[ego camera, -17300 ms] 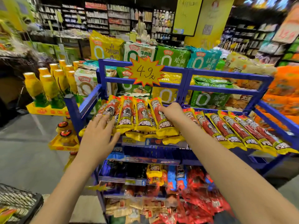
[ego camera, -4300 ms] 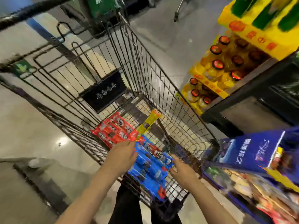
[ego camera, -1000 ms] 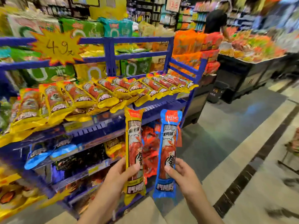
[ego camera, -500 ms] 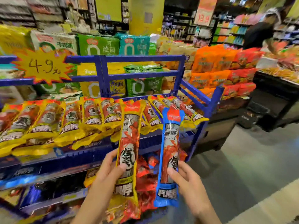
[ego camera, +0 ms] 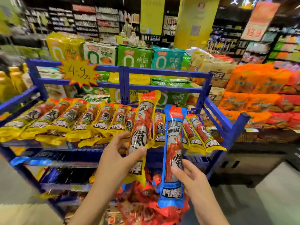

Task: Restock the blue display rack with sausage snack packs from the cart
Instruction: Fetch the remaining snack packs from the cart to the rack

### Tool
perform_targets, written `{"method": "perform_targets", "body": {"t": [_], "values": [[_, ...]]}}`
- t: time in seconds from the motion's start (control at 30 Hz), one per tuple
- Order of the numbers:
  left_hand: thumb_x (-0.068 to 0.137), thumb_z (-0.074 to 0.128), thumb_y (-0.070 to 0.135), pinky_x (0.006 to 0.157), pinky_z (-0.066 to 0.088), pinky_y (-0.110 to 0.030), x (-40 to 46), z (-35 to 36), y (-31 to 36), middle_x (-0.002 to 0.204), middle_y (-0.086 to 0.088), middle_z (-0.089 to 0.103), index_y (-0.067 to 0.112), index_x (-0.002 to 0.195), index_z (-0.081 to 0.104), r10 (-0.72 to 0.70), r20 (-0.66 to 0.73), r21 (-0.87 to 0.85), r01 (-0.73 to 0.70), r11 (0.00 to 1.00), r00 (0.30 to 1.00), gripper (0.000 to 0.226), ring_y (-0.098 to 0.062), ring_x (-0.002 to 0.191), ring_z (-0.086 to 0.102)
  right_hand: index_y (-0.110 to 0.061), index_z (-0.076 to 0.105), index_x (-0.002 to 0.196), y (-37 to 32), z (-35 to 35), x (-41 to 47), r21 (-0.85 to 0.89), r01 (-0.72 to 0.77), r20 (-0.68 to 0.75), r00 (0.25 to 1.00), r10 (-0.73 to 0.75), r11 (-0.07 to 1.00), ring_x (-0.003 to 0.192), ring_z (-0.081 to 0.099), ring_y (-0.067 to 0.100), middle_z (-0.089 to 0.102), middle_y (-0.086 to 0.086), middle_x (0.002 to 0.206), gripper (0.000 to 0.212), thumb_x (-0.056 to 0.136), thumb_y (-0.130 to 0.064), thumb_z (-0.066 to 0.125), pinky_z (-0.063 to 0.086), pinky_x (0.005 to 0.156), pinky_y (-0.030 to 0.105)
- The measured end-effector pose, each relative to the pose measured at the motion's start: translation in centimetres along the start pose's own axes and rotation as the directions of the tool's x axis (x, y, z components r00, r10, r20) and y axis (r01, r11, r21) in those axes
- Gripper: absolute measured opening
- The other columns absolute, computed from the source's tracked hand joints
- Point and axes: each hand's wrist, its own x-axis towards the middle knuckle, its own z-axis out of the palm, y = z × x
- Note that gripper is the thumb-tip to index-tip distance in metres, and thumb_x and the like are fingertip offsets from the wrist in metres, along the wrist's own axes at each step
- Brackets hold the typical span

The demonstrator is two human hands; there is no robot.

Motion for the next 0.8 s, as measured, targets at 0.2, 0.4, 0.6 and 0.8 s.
{"method": "perform_targets", "body": {"t": [0.2, 0.4, 0.6, 0.8], "values": [[0.069, 0.075, 0.046, 0.065, 0.048, -0.025, 2.3, -0.9, 3.6, 0.090, 0.010, 0.064, 0.031, 0.100, 0.061, 0.111, -0.144, 0.192, -0.082, 0.978, 0.983, 0.037, -0.010, 0.082, 0.062, -0.018, 0.067, 0.096, -0.9, 0.5, 0.3, -0.005, -0.016, 0.036, 0.999, 0.016, 1.000, 0.084, 0.070, 0.011, 0.075, -0.005, 0.090, 0.013, 0.085, -0.013, 0.063, 0.053, 0.072, 0.023], [0.079, 0.068, 0.044, 0.065, 0.041, -0.025, 6.8, 1.2, 5.0, 0.105, 0.000, 0.064, 0.019, 0.114, 0.067, 0.327, -0.210, 0.574, -0.155, 0.804, 0.921, 0.043, -0.015, 0.090, 0.060, -0.013, 0.067, 0.097, -0.5, 0.0, 0.2, 0.012, -0.026, 0.012, 1.000, 0.026, 1.000, 0.082, 0.070, 0.016, 0.075, 0.002, 0.089, 0.013, 0.086, -0.013, 0.063, 0.052, 0.074, 0.031], [0.077, 0.057, 0.054, 0.073, 0.039, -0.036, 9.7, 3.3, 3.0, 0.061, 0.003, 0.057, 0.019, 0.065, 0.063, 0.314, -0.237, 0.760, -0.026, 0.649, 0.919, 0.037, -0.021, 0.063, 0.053, -0.012, 0.065, 0.102, -0.7, -0.3, 0.6, 0.018, -0.066, 0.026, 0.998, 0.066, 0.998, 0.088, 0.070, 0.022, 0.075, 0.005, 0.092, 0.017, 0.084, -0.015, 0.064, 0.052, 0.078, 0.036], [0.078, 0.056, 0.061, 0.112, 0.017, -0.055, 10.0, 4.2, 2.6, 0.079, -0.001, 0.065, 0.017, 0.060, 0.052, 0.244, -0.240, 0.871, 0.098, 0.481, 0.940, 0.047, -0.026, 0.102, 0.056, -0.016, 0.066, 0.100, -1.2, -0.2, 0.9, -0.015, -0.038, 0.024, 0.999, 0.038, 0.999, 0.084, 0.071, 0.018, 0.075, 0.001, 0.090, 0.015, 0.085, -0.018, 0.064, 0.053, 0.074, 0.032]]}}
